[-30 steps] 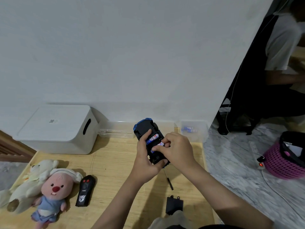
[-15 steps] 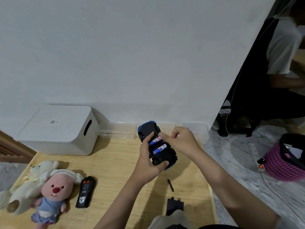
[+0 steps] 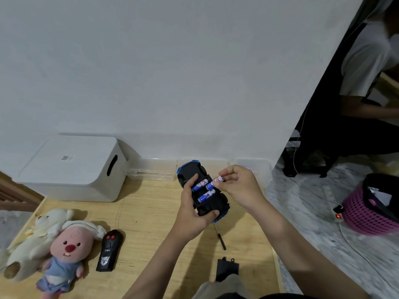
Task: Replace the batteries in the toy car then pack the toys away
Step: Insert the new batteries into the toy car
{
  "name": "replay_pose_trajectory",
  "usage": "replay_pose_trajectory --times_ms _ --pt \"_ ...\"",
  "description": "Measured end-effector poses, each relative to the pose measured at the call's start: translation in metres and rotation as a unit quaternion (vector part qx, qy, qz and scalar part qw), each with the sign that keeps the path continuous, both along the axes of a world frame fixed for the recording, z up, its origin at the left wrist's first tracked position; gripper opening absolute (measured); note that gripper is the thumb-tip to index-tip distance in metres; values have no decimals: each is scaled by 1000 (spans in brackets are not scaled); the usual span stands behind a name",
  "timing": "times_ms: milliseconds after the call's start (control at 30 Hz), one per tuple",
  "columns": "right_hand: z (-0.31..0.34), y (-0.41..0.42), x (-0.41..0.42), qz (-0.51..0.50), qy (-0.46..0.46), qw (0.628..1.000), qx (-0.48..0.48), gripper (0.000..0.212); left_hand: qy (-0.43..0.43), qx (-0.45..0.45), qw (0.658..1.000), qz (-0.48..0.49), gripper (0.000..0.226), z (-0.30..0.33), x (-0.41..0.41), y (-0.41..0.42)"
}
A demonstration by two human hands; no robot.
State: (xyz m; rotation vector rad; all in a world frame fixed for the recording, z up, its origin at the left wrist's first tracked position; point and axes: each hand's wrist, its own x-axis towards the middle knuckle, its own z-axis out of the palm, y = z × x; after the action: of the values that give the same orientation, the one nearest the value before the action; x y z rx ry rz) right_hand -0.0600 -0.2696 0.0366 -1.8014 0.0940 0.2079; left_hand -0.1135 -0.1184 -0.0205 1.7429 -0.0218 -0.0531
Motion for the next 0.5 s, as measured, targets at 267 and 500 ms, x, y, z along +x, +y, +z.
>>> replay_pose_trajectory --times_ms 267,500 --pt "-5 7 -5 -14 -68 997 -38 27 3 16 1000 3 97 1 2 -2" --pt "-2 14 -11 -20 -108 993 -43 27 7 37 999 4 98 2 2 -4"
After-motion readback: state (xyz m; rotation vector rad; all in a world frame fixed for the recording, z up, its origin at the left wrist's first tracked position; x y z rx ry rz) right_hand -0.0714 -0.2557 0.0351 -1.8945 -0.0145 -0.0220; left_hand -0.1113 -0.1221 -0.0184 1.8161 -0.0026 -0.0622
